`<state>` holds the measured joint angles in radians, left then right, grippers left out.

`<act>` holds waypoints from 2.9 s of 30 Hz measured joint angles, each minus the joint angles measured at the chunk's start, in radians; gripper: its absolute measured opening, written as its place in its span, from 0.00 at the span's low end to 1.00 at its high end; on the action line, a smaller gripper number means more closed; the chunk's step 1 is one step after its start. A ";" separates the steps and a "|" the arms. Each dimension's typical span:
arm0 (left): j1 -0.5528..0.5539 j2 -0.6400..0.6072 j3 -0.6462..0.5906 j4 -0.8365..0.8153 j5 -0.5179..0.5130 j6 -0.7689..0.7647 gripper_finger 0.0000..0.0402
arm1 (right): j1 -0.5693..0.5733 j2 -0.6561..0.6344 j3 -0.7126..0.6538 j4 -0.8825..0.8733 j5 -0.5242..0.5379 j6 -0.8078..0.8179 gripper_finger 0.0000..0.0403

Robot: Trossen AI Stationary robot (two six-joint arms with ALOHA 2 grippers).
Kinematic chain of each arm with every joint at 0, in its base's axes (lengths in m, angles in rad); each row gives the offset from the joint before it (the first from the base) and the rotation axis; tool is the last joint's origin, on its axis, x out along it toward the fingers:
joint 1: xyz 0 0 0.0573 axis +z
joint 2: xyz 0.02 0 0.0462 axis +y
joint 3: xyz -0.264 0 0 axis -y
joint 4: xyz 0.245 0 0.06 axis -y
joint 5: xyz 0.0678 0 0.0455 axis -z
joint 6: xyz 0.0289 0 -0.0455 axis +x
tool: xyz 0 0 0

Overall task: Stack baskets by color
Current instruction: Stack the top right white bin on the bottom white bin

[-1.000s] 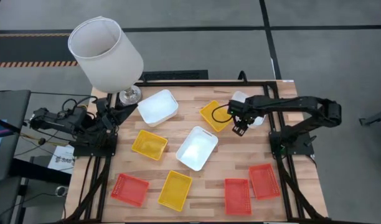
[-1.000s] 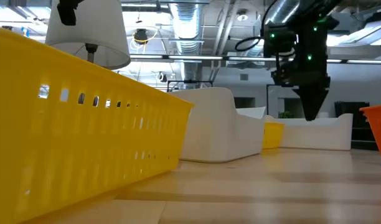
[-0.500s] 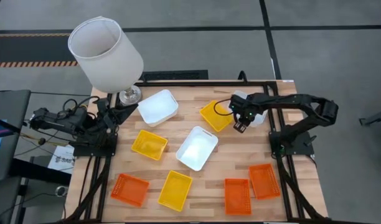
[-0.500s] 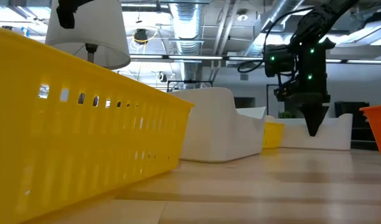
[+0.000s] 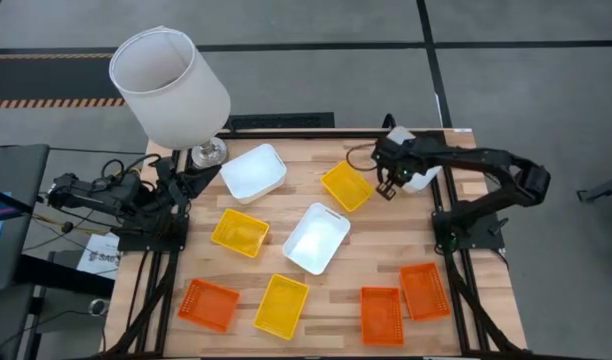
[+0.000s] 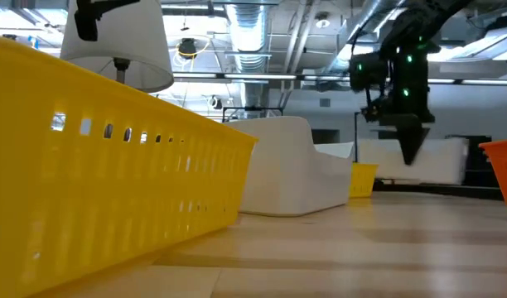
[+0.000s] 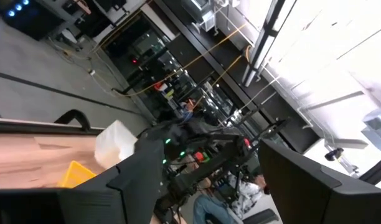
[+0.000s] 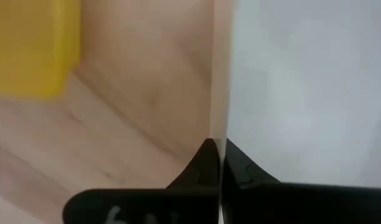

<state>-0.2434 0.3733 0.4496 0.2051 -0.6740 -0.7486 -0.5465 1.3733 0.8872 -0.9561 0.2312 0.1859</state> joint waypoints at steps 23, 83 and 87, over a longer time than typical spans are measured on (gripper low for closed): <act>0.000 0.000 0.000 -0.016 -0.073 0.004 0.62 | 0.543 -0.023 0.382 0.015 -0.077 -1.098 0.00; 0.000 -0.001 0.000 -0.031 -0.123 -0.016 0.62 | 0.751 0.395 0.404 0.116 -0.208 -0.926 0.27; 0.000 -0.001 0.000 -0.035 -0.123 -0.016 0.62 | 0.747 0.357 0.404 0.146 -0.212 -0.855 0.39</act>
<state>-0.2434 0.3725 0.4496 0.1705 -0.7975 -0.7647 0.2003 1.7298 1.2911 -0.8106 0.0189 -0.6692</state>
